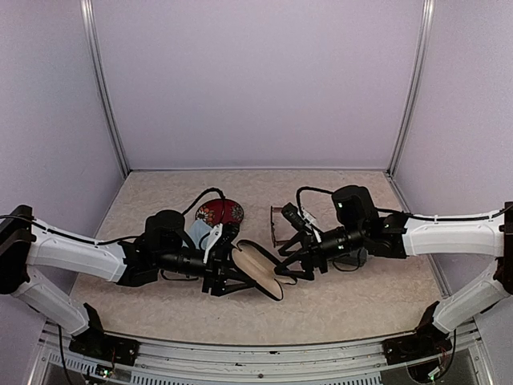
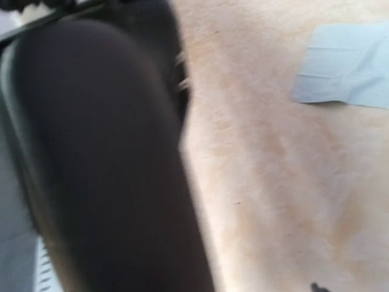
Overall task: Organize the sunglasses
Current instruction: Open the sunglasses case.
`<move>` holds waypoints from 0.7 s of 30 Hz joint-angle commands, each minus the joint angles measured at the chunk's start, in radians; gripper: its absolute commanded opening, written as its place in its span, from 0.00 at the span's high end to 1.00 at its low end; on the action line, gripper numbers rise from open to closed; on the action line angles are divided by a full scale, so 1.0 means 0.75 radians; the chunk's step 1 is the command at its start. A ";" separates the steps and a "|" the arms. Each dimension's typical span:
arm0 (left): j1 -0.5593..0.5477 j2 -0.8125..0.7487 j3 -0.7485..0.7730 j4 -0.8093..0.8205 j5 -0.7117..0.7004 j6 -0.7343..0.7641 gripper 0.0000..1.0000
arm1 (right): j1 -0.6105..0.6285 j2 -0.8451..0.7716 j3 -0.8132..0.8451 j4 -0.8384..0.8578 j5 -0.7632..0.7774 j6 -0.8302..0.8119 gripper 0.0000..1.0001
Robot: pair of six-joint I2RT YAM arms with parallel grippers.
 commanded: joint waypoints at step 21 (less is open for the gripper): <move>0.032 0.084 0.030 0.107 0.137 -0.158 1.00 | 0.088 -0.025 0.038 -0.024 0.165 -0.114 0.54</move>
